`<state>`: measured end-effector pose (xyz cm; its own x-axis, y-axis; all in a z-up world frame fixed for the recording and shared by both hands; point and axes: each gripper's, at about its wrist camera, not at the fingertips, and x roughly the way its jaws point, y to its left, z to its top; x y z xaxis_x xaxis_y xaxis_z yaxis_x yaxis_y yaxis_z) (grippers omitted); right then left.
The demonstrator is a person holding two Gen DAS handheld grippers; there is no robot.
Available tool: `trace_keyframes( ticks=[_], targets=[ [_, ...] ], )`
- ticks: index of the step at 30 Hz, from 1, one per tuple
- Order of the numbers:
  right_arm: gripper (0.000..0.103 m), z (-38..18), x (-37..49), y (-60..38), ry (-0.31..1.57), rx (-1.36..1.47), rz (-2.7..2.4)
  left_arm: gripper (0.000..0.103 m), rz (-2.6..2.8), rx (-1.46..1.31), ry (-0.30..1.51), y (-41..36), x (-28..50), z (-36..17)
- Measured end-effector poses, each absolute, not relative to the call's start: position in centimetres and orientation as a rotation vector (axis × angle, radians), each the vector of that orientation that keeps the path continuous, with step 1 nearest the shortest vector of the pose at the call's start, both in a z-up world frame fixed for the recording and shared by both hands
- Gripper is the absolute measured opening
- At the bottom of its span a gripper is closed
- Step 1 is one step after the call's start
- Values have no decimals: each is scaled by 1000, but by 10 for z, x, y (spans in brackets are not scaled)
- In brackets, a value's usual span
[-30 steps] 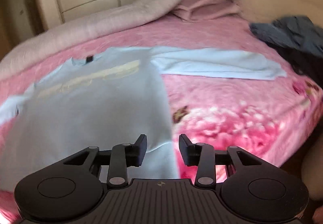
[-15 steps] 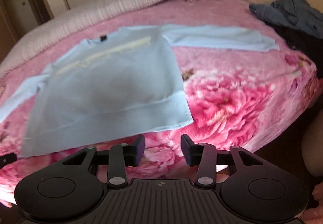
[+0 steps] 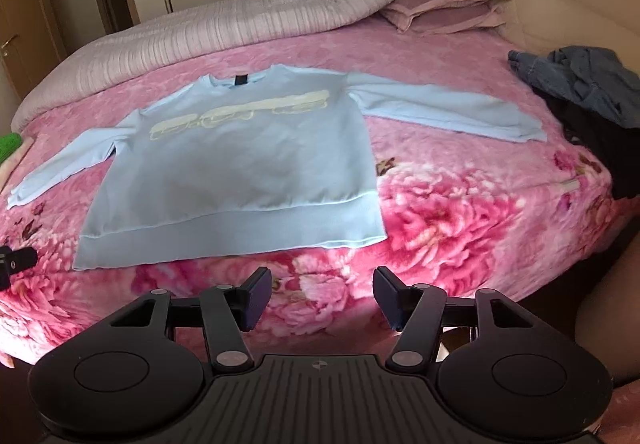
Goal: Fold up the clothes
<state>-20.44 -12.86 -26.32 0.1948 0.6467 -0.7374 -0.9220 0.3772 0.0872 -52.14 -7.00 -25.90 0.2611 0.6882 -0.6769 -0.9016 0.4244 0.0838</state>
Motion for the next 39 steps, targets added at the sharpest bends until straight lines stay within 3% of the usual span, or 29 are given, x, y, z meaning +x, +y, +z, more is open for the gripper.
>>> trace_keyframes(
  ticks=[17,39],
  targets=[
    [60,-266,-207,-141,791,-433,1108,37,1036,-338,722,-88,-514,-267],
    [60,-256,-262,-101,697,-505,1320,38,1212,-393,704,-69,-560,-260]
  ],
)
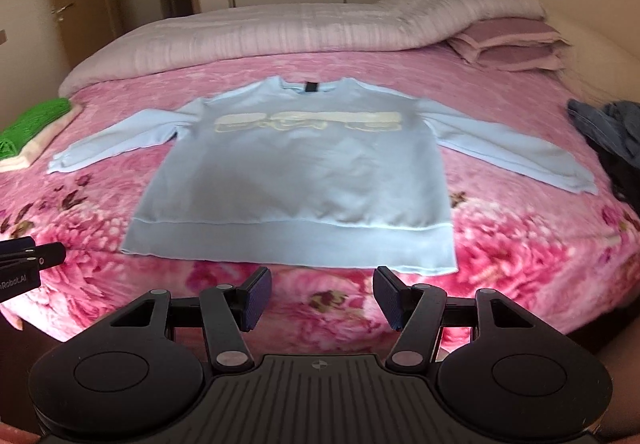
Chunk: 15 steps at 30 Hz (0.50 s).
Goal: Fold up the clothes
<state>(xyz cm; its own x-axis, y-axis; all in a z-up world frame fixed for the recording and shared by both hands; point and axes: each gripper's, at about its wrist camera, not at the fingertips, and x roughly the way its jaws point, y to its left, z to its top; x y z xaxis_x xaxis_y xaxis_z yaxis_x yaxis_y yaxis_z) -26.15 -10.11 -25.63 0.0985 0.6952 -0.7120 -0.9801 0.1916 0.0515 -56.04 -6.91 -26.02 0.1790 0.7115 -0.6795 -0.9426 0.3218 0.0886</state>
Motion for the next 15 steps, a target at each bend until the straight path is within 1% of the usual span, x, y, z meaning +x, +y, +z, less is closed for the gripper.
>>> trace_keyframes(
  ticks=[10,15],
  targets=[
    [60,-261,-261,-79,697,-507,1363,38,1279,-405,712,-54,-564,-258],
    [60,-262,-247,-75,697,-448,1373,38,1288,-388,736,-48,-551,-258]
  ],
)
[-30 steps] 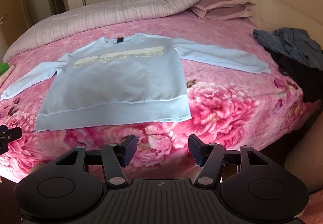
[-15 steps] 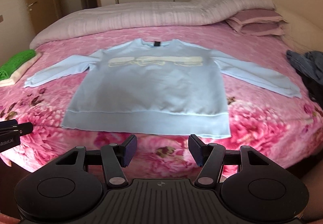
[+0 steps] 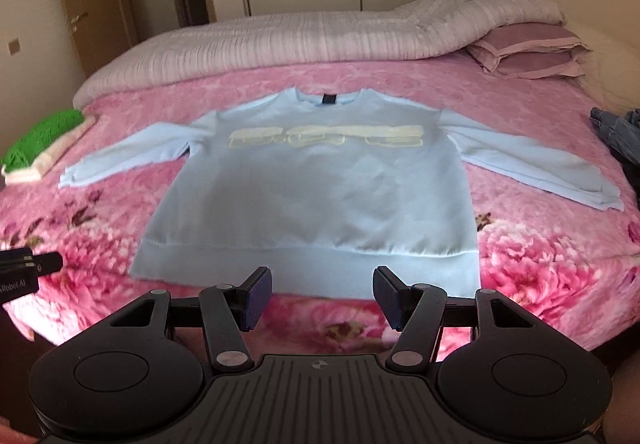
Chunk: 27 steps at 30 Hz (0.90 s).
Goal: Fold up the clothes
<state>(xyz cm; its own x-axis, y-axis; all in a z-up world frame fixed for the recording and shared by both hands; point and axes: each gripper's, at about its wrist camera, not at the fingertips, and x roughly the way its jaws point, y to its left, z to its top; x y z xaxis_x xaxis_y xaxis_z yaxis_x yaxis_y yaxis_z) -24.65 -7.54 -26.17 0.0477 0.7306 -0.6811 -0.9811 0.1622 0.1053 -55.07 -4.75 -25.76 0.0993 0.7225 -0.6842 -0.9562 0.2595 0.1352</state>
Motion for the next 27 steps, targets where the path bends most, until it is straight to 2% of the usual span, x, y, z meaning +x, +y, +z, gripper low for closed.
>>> trace_keyframes(
  ticks=[7,12,15,27],
  targets=[
    [60,-267,-197,-68,738,-346,1297,38,1273,-388,756,-33,-526,-262],
    [60,-273,-156,-57,773,-283,1247,38,1228,-522,697,-5,-529,-268],
    [60,-278,-128,-49,823,-207,1246,42,1215,-617,632,21,-542,-273],
    [60,-314,-81,0,961,-132,1135,42,1208,-984,412,131,-628,-326]
  ],
)
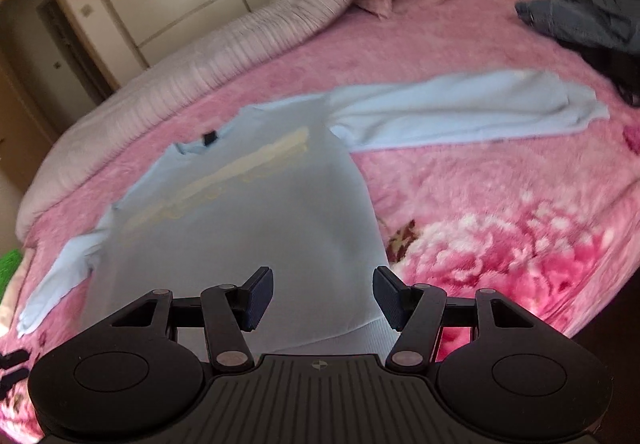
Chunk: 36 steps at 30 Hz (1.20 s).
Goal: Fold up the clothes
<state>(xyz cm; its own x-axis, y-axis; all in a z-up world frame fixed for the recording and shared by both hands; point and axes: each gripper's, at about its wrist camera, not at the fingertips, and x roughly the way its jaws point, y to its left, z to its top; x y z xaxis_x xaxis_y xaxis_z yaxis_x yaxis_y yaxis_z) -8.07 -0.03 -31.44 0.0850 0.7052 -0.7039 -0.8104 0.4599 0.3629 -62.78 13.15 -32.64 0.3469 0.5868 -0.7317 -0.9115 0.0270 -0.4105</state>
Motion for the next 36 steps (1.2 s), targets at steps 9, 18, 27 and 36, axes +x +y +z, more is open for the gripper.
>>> trace_keyframes(
  ticks=[9,18,27,36],
  targets=[
    [60,-342,-81,84,1046,-170,1164,41,1364,-1152,224,209,-716,-356],
    [60,-350,-83,146,949,-286,1211,40,1530,-1268,-49,289,-779,-386],
    [60,-357,-58,158,925,-289,1168,10,1607,-1211,-39,309,-780,-401],
    [60,-354,-32,150,887,-277,1134,4,1708,-726,329,314,-704,-355]
  ],
)
